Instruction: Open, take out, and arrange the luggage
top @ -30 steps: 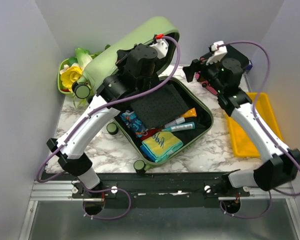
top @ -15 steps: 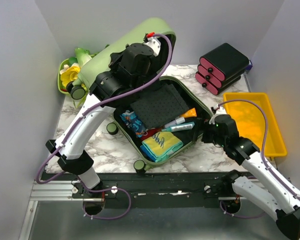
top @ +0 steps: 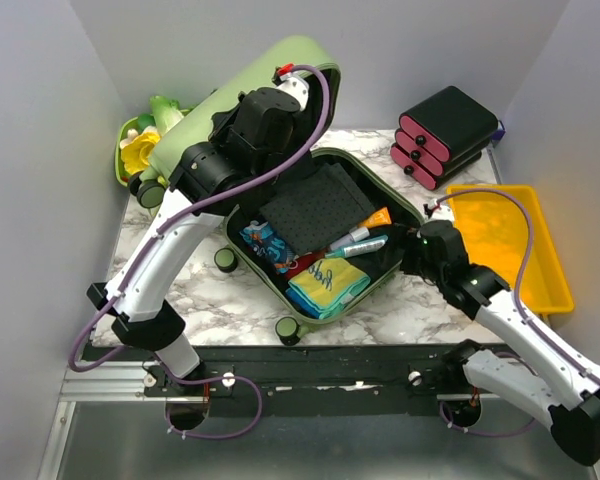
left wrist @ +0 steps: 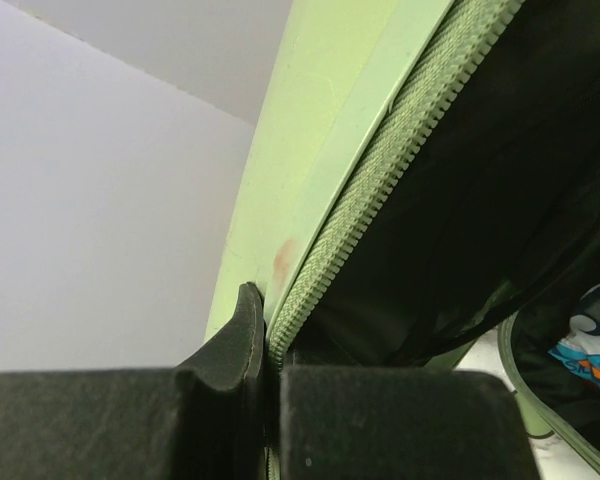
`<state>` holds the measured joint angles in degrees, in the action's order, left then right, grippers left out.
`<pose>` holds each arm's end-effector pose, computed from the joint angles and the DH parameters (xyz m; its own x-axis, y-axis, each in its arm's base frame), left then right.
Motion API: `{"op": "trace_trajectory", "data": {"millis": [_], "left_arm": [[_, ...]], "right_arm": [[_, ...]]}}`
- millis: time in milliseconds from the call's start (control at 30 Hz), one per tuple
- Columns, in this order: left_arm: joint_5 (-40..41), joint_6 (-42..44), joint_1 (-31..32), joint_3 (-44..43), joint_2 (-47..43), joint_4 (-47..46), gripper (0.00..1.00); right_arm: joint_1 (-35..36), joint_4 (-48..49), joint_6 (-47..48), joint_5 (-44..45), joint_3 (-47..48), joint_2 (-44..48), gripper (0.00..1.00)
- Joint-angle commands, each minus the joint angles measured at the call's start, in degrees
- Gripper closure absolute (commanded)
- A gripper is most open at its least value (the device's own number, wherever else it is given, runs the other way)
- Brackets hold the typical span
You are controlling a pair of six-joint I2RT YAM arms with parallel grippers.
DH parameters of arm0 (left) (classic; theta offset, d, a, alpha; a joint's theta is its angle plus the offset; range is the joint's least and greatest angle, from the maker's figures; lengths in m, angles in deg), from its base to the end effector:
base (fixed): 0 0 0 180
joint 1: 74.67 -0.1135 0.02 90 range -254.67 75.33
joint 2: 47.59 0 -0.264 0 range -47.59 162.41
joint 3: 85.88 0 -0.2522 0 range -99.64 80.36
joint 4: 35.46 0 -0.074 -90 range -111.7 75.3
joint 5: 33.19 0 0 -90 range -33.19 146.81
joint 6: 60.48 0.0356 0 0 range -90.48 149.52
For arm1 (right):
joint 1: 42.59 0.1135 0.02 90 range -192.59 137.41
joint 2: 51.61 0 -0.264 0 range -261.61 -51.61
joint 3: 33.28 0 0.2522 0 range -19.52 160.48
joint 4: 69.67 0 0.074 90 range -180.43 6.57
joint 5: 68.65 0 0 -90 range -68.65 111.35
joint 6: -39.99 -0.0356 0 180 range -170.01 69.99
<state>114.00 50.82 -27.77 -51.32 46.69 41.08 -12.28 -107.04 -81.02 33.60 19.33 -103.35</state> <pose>0.2146 -0.1856 0.5332 -0.3176 0.6275 -0.7109 -0.0084 0.7478 0.6638 0.1731 0.0925 0.2599 -0.6183 0.2217 -0.7540 -0.0319 0.9515 0.3060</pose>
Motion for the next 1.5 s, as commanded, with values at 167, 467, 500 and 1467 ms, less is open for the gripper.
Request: {"op": "trace_trajectory", "data": {"millis": [167, 467, 500, 1467], "left_arm": [[-20.0, -23.2, 0.7, 5.3, -5.7, -5.7, 1.00], [-19.8, -36.1, -0.1, 4.9, -7.5, -1.3, 1.00], [-21.8, -37.5, -0.1, 4.9, -8.5, -0.7, 1.00], [1.9, -56.1, -10.8, 4.1, -14.3, 23.8, 1.00]], "right_arm": [[0.5, -17.0, -5.1, 9.3, 3.1, 6.5, 0.00], [0.5, -5.0, -2.2, 0.5, -0.9, -4.9, 0.29], [0.5, -4.1, -1.5, 1.1, -0.8, -5.5, 0.39], [-6.7, -8.9, 39.0, -43.2, 24.2, -28.2, 0.99]]}}
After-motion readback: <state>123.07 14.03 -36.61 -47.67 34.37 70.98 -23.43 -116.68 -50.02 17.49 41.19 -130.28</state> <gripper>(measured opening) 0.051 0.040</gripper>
